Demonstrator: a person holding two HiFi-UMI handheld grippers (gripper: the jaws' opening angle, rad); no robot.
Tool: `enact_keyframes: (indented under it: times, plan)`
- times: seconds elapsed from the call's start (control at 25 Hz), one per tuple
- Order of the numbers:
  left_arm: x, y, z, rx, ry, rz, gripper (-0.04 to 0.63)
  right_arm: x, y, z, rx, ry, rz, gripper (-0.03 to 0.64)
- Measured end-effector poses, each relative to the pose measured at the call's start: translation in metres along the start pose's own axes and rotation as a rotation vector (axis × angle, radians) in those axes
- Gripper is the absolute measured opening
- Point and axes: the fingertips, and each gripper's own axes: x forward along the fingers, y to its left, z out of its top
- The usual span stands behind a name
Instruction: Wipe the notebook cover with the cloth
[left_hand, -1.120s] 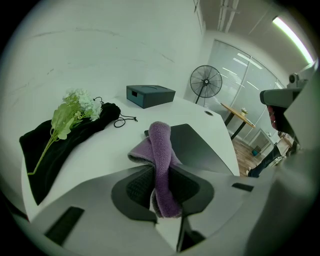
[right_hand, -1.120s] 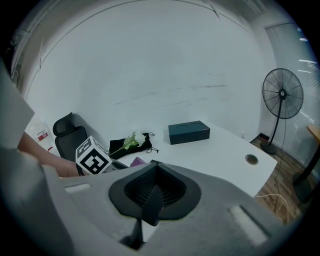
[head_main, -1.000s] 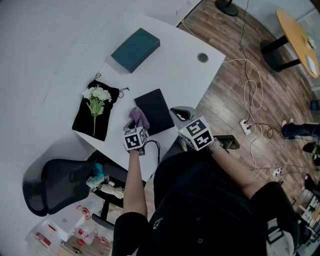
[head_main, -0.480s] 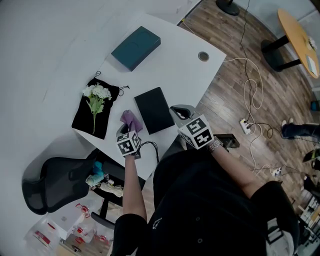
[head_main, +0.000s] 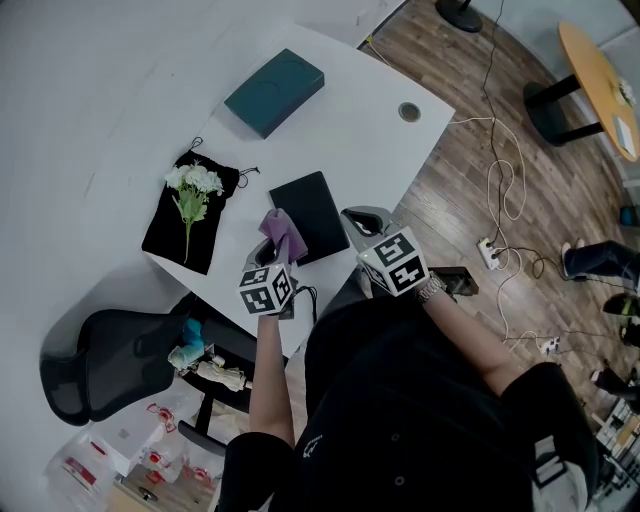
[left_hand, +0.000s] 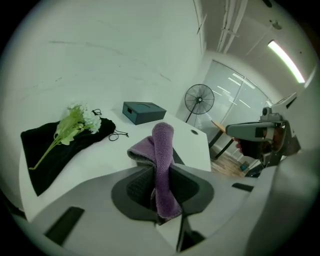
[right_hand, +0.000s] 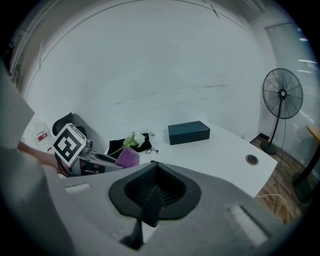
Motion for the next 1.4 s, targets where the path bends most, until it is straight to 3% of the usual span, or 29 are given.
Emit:
enact_keyframes:
  times: [0.32,0.6,1.0,1.4]
  plan:
    - [0.026,-0.062,-0.008,0.03,0.046,-0.144,0.074,-0.002,0.0,0.0,-0.003,-0.002,-0.004,0.003]
    - [0.05,-0.097,-0.028,0.065,0.111,-0.202,0.074,-0.003,-0.003,-0.002,0.007,-0.003,-0.012,0.003]
    - [0.081,-0.104,-0.057,0.04,0.178,-0.159,0.074,-0.006,-0.006,-0.005,0.011,-0.002,-0.021,0.003]
    - [0.086,-0.099,-0.061,0.07,0.182,-0.132,0.074,-0.006,-0.005,-0.006,0.007,0.002,-0.02,0.003]
